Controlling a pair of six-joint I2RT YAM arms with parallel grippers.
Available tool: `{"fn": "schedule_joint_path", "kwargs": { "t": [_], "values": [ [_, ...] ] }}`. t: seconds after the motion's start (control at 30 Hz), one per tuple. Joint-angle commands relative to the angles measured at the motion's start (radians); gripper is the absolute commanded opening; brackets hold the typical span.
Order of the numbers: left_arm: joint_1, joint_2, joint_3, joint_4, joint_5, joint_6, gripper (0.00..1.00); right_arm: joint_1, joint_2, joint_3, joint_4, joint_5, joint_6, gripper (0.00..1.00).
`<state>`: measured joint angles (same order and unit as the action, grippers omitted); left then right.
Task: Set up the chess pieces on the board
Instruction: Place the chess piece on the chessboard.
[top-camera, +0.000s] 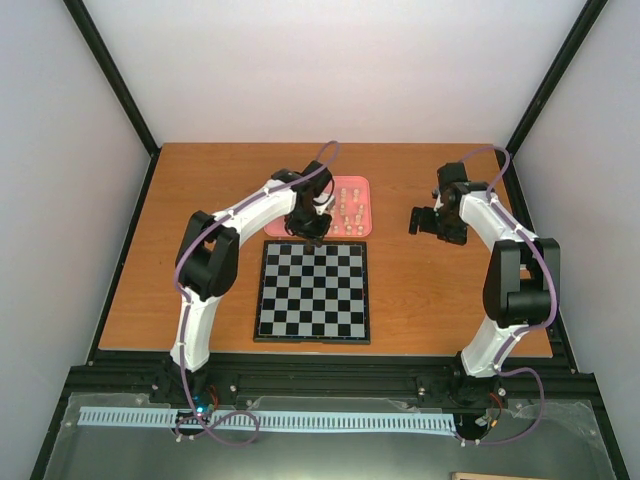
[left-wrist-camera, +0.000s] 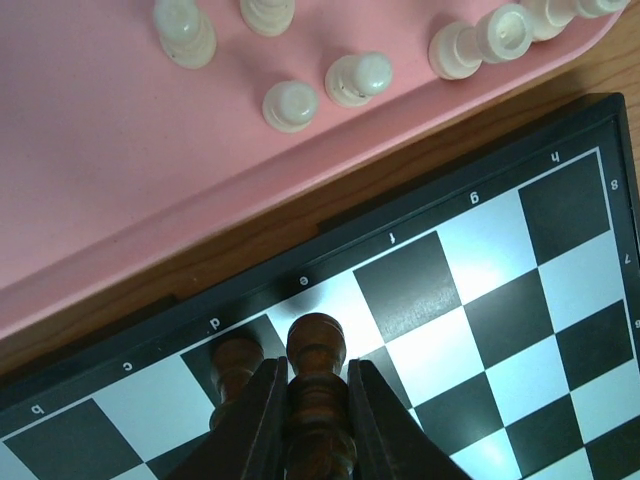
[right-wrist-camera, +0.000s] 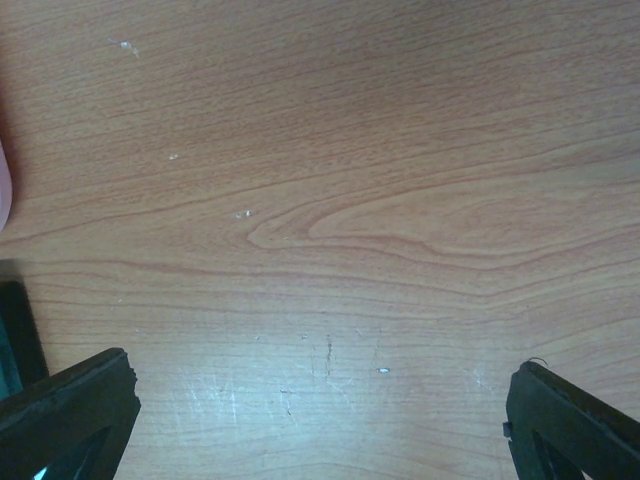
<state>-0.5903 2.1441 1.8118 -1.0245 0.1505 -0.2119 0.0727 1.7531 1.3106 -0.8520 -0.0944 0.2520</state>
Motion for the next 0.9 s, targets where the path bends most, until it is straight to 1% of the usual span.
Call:
{"fn": "schedule_joint_path", "kwargs": {
  "t": [0.0,0.33,0.57,0.87],
  "values": [
    [-0.018,-0.012,0.003,0.043,-0.021,0.013,0.01,0.004,-0.038,-0.018,0.014,-0.006,0.007,1.0],
    [-0.034,-0.002,-0.007,0.044,-0.017,0.018,0.01,0.004,-0.046,-0.035,0.021,-0.006,0.01,1.0],
    [-0.04,-0.002,-0.019,0.055,-0.054,0.025,0.01,0.004,-0.047,-0.045,0.031,-0.01,0.01,1.0],
    [-0.054,0.018,-0.017,0.058,-0.068,0.032,0.01,0.004,-0.047,-0.047,0.033,-0.01,0.005,1.0]
  ]
}}
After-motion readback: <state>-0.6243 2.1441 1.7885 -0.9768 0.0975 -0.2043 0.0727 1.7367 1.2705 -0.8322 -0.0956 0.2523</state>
